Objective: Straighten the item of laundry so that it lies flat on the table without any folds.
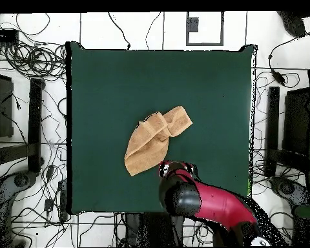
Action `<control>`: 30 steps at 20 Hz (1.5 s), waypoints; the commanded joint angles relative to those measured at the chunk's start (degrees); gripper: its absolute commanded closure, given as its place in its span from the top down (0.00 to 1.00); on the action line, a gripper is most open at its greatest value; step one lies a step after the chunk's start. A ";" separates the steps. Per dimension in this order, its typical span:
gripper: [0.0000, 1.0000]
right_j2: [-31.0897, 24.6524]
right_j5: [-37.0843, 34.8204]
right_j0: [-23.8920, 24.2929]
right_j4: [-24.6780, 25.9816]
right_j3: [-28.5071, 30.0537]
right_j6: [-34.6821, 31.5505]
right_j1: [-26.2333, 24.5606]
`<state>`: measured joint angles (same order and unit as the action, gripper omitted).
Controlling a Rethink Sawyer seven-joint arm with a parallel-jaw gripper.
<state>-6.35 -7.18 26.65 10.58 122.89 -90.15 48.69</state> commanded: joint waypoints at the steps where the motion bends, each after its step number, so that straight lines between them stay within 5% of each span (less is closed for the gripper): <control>1: 1.00 -8.66 4.47 -4.29 4.16 -5.37 -3.90 -10.65; 9: 1.00 -3.74 10.82 -11.10 3.63 -11.09 -8.56 -16.45; 19: 1.00 5.81 21.46 -22.52 -8.29 -10.69 -16.71 -15.96; 24: 1.00 9.37 33.98 -27.04 -18.69 -5.92 -22.52 -17.33; 27: 1.00 4.00 32.96 -22.39 -15.68 -6.21 -21.53 -17.59; 28: 1.00 -4.48 30.92 -15.01 -10.61 -6.68 -22.61 -20.04; 30: 1.00 -12.73 28.51 -7.65 -4.27 -8.93 -21.36 -24.62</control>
<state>-3.20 22.58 6.46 1.09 116.95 -93.65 32.09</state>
